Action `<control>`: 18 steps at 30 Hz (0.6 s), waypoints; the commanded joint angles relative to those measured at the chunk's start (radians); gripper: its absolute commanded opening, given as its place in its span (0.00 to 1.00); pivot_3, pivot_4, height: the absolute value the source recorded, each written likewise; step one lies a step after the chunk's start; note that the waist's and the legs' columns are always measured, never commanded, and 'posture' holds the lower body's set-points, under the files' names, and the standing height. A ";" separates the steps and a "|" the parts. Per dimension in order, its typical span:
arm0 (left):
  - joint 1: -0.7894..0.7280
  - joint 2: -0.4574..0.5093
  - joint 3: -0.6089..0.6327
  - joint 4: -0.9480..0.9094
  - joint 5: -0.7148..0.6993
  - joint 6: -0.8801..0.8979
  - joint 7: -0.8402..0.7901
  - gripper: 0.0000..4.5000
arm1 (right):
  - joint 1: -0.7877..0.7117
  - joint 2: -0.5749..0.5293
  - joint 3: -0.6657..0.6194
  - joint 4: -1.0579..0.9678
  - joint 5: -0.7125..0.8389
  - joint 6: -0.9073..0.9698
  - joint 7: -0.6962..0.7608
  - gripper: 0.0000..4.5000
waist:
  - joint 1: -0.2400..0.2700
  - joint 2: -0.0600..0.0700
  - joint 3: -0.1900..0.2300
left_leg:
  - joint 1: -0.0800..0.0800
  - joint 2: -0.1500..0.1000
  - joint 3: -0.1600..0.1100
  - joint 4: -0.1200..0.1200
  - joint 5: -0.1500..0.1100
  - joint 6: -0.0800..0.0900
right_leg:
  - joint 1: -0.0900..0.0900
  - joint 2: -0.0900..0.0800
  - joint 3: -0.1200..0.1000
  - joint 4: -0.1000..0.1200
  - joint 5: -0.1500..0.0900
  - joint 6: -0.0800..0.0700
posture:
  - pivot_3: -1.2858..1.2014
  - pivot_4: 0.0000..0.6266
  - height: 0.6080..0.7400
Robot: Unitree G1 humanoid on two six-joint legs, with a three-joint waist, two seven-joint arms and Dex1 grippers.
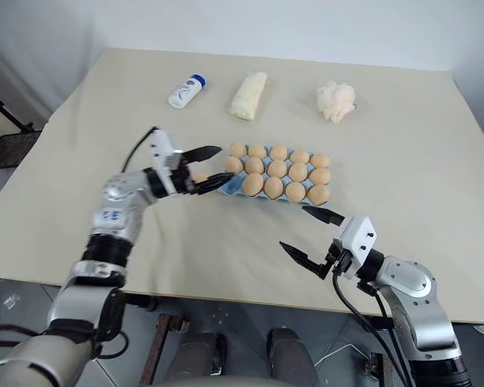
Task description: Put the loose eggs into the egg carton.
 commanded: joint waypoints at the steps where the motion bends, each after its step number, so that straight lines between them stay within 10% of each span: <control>1: 0.074 0.095 0.056 -0.083 -0.044 0.028 -0.045 0.93 | -0.008 -0.008 -0.015 -0.006 0.019 -0.012 0.025 1.00 | -0.004 0.000 0.000 | 0.000 0.000 0.000 0.000 0.000 0.000 | 0.000 0.000 0.000 0.000 0.000 0.000 | 0.52 0.24 1.00; 18: 0.365 0.191 0.129 -0.218 -0.033 0.005 0.031 0.99 | -0.097 -0.008 -0.044 0.133 0.019 -0.007 0.064 1.00 | -0.005 0.001 0.001 | 0.000 0.000 -0.003 -0.006 0.000 0.000 | 0.000 -0.002 -0.003 -0.003 -0.001 -0.002 | 0.52 0.24 1.00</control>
